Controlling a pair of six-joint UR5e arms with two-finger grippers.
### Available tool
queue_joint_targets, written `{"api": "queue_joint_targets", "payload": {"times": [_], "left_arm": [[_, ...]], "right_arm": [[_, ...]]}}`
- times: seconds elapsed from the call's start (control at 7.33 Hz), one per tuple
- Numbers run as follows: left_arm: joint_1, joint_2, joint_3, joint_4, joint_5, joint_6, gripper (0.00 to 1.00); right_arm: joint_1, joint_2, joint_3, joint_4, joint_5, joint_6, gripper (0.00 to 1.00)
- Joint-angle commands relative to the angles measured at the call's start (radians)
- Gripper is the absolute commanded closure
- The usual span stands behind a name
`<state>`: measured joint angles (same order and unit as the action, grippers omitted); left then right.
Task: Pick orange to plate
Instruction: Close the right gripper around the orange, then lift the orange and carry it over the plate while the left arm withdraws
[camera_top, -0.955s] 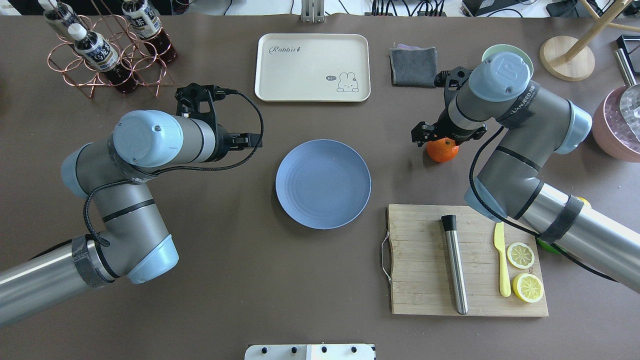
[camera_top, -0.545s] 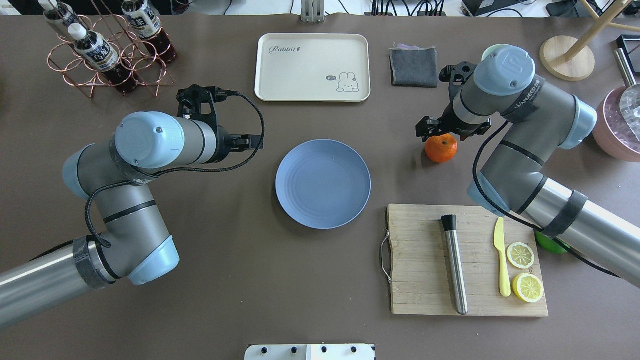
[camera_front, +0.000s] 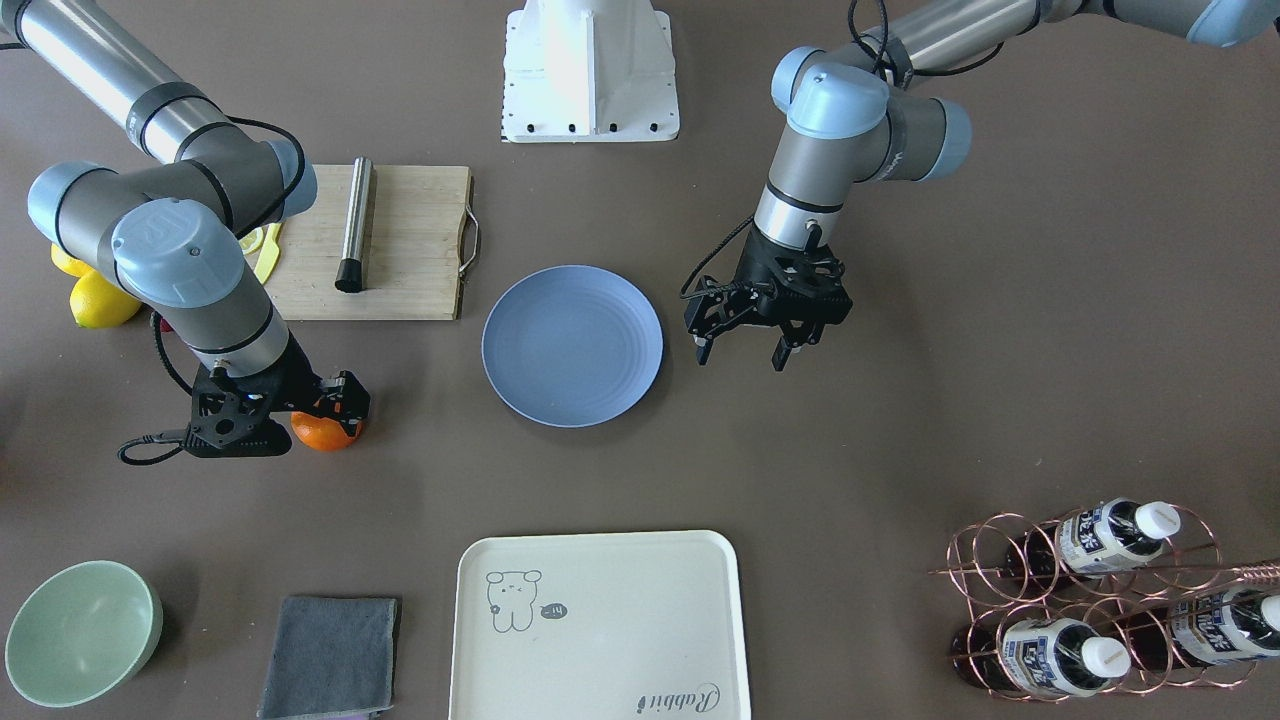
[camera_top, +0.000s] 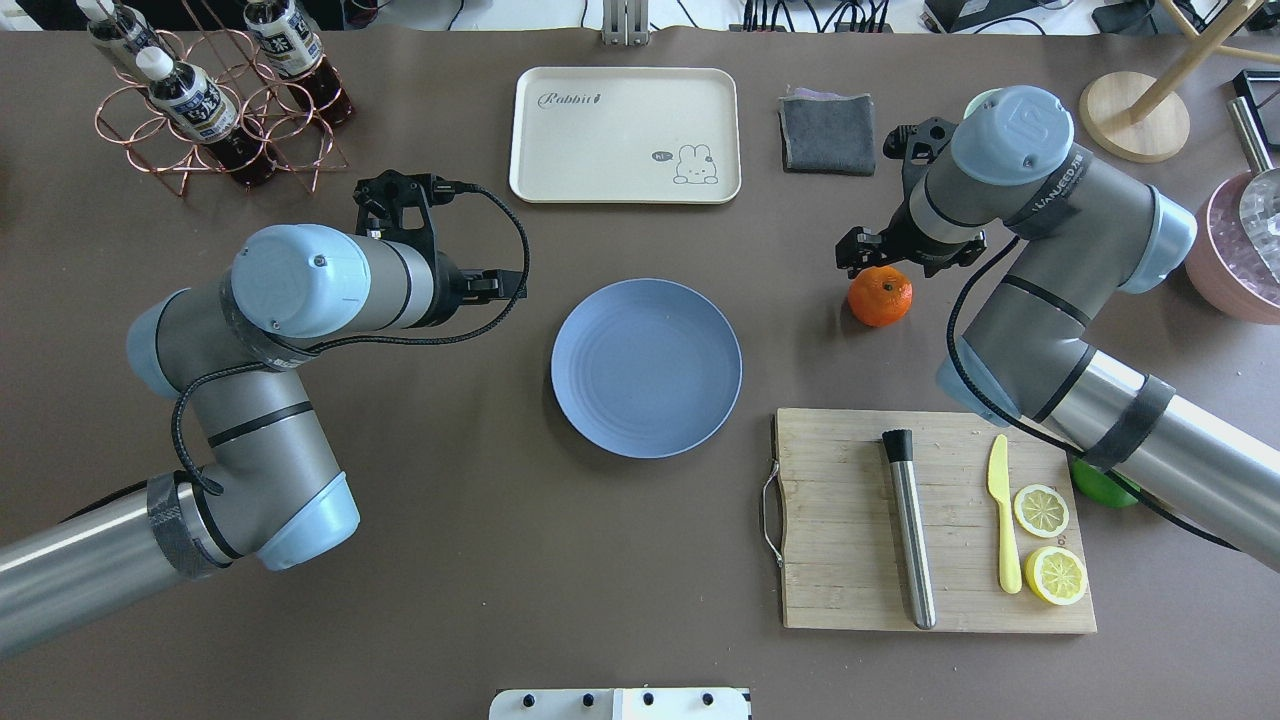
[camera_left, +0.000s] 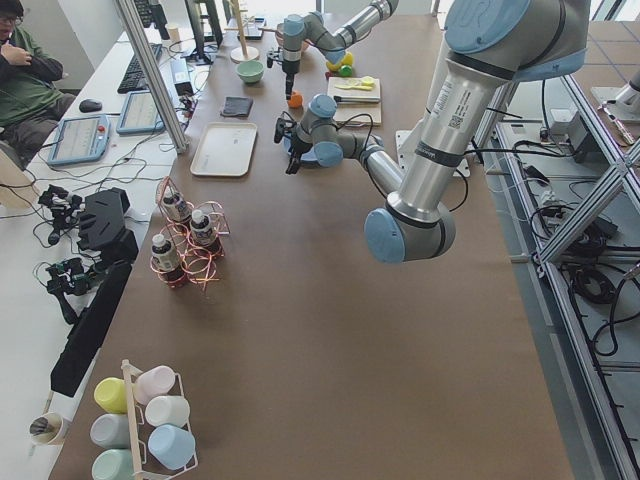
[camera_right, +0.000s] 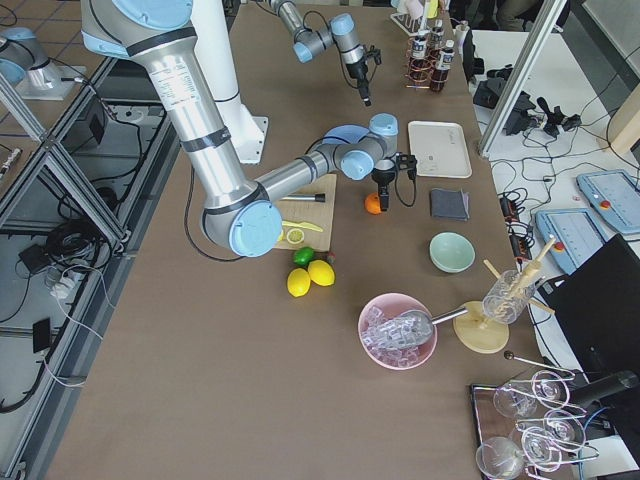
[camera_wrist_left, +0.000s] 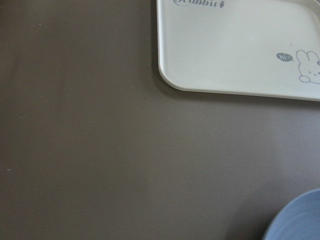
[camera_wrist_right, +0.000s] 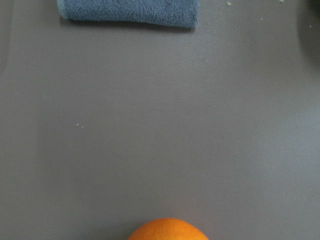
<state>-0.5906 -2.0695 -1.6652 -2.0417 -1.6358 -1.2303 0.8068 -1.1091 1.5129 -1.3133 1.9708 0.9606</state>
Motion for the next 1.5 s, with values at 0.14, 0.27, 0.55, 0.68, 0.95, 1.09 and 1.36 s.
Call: {"api": "queue_joint_targets", "payload": {"times": [0.14, 0.27, 0.55, 0.68, 0.95, 1.09, 1.36], "left_arm": [[0.0, 0.0, 0.001, 0.0, 0.001, 0.0, 0.02], [0.0, -0.001, 0.001, 0.0, 0.001, 0.0, 0.02], [0.005, -0.006, -0.001, 0.0, 0.001, -0.002, 0.02], [0.005, -0.006, -0.001, 0.0, 0.001, -0.002, 0.02], [-0.003, -0.004, -0.002, 0.002, -0.002, 0.006, 0.02], [-0.024, 0.0, -0.002, 0.005, -0.007, 0.011, 0.02], [-0.086, 0.008, -0.004, 0.031, -0.047, 0.16, 0.02]], "right_arm": [[-0.027, 0.022, -0.026, 0.011, -0.006, 0.007, 0.0], [-0.028, 0.018, -0.026, 0.011, -0.006, 0.004, 0.0], [-0.024, 0.018, -0.025, 0.011, -0.006, 0.006, 0.73], [-0.023, 0.018, -0.02, 0.009, -0.006, -0.002, 1.0], [-0.002, 0.05, 0.006, -0.007, 0.005, 0.006, 1.0], [0.002, 0.104, 0.016, -0.076, 0.008, 0.007, 1.0], [-0.041, 0.173, 0.067, -0.158, -0.001, 0.114, 1.0]]}}
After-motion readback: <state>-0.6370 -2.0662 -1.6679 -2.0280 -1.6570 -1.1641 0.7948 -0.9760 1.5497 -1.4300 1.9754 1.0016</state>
